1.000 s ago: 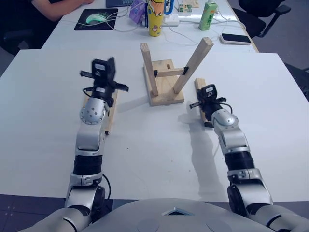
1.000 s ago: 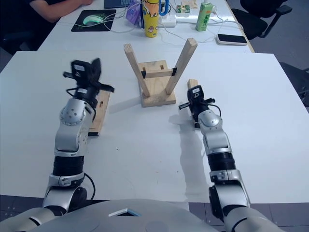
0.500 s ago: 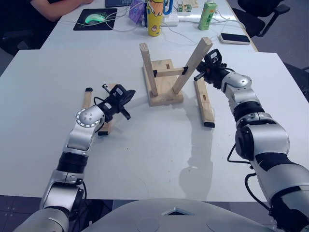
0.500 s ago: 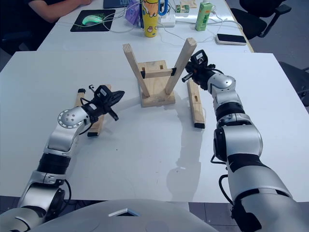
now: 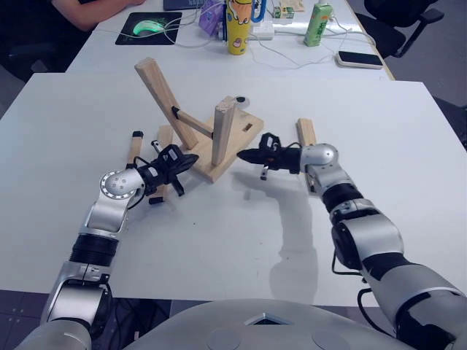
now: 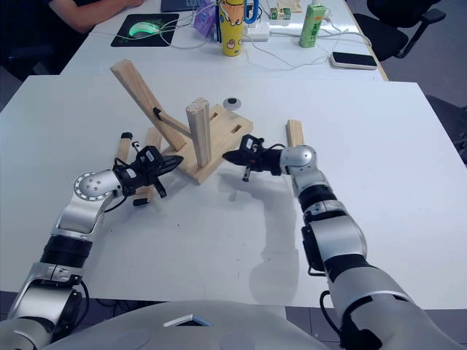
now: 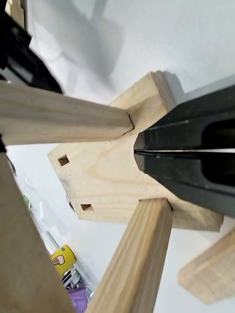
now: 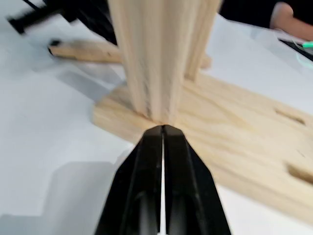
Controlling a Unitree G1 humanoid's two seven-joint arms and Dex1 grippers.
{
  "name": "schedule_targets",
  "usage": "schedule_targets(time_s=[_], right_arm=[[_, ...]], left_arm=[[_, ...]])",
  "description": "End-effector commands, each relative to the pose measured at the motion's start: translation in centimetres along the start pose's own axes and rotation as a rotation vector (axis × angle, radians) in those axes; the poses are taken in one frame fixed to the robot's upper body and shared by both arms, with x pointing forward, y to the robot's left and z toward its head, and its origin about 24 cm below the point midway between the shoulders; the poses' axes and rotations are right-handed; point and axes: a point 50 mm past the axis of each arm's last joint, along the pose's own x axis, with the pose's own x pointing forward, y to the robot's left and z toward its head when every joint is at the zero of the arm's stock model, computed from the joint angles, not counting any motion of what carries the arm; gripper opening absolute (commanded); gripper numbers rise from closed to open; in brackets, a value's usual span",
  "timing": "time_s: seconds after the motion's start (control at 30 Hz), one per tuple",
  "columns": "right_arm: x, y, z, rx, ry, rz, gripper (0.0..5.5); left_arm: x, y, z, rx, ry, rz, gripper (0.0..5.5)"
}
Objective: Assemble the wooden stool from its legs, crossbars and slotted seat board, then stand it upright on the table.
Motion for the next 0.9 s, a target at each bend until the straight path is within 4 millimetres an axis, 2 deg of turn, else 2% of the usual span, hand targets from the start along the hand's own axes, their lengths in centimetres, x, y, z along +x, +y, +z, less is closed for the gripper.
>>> schedule_targets(time_s=[0.03,0.17,0.33,0.57,0.77,0.9], right_arm=[[-2.5,-1.5,-1.5,0.005,0.093,-0.176,0.00],[-1.8,-2.1,-1.3,-0.029,0.129,-0.282,0.00],[0.6,-2.6,-0.1,-0.081,0.193,-0.347,0.00],[2.3,-2.7,0.9,-0.114,0.229,-0.390,0.00],[3.0,-2.6,1.3,-0.155,0.274,-0.374,0.00],[3.5,-2.3,2.0,-0.111,0.182,-0.329,0.00]], left_arm=[[-0.1,-0.7,0.1,-0.007,-0.008,-0.030,0.04],[0.2,-1.2,0.1,-0.008,0.000,-0.050,0.04],[0.5,-3.0,-0.1,0.045,0.076,-0.169,0.04],[0.9,-3.1,1.4,0.072,0.087,-0.257,0.04],[2.6,-4.3,0.6,0.121,0.140,-0.242,0.04],[3.1,-5.1,-0.1,0.123,0.171,-0.227,0.04]])
